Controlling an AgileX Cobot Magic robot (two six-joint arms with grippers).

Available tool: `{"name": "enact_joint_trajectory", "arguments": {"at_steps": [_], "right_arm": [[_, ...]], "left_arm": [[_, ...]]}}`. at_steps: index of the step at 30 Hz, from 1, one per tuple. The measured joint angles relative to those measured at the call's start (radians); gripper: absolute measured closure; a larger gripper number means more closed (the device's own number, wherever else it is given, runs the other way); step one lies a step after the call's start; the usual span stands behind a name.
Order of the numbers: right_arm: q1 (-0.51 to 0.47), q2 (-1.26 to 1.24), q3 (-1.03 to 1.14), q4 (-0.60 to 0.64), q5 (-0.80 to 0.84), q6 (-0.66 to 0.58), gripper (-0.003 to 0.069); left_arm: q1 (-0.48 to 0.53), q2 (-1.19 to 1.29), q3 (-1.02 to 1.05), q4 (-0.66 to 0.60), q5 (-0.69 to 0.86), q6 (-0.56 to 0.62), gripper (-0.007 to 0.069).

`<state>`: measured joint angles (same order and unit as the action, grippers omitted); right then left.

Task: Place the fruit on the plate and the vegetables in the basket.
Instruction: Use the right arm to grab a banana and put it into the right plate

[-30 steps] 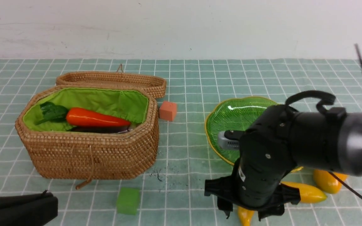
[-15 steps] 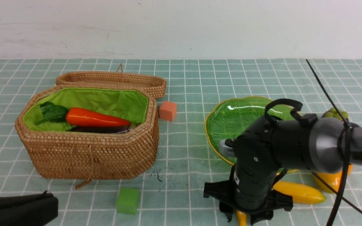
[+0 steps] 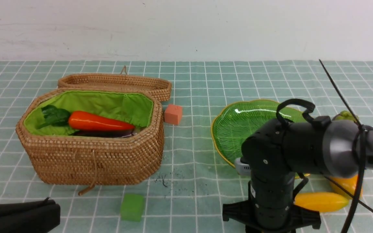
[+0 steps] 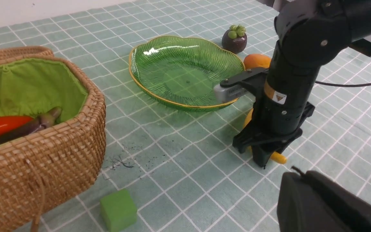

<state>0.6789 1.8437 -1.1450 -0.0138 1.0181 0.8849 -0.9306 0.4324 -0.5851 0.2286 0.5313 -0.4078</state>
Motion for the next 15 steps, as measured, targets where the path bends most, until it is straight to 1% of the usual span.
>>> {"name": "enact_joint_trajectory", "arguments": {"at_steps": [4,6,8,10,11,12,15], "right_arm": [[0.004,-0.086,0.001,0.014,0.071,0.000,0.0407],[0.019,-0.159,0.001,0.001,0.109,0.001,0.0407],[0.028,-0.204,0.001,-0.012,0.113,0.001,0.0407],[0.032,-0.298,-0.007,-0.057,0.076,0.001,0.0407],[0.032,-0.304,-0.008,-0.057,0.069,0.001,0.0407],[0.014,-0.340,-0.016,-0.097,0.007,-0.011,0.0407],[-0.049,-0.355,-0.033,-0.128,-0.103,-0.065,0.0407]], "left_arm": [[0.000,0.000,0.000,-0.005,0.000,0.000,0.0638],[0.000,0.000,0.000,-0.005,0.000,0.000,0.0638],[0.000,0.000,0.000,-0.006,0.000,0.000,0.0638],[0.000,0.000,0.000,-0.006,-0.024,0.000,0.0638],[0.000,0.000,0.000,-0.006,-0.027,0.000,0.0638],[0.000,0.000,0.001,-0.006,-0.068,0.000,0.0638],[0.000,0.000,0.001,-0.006,-0.141,-0.001,0.0638]]}}
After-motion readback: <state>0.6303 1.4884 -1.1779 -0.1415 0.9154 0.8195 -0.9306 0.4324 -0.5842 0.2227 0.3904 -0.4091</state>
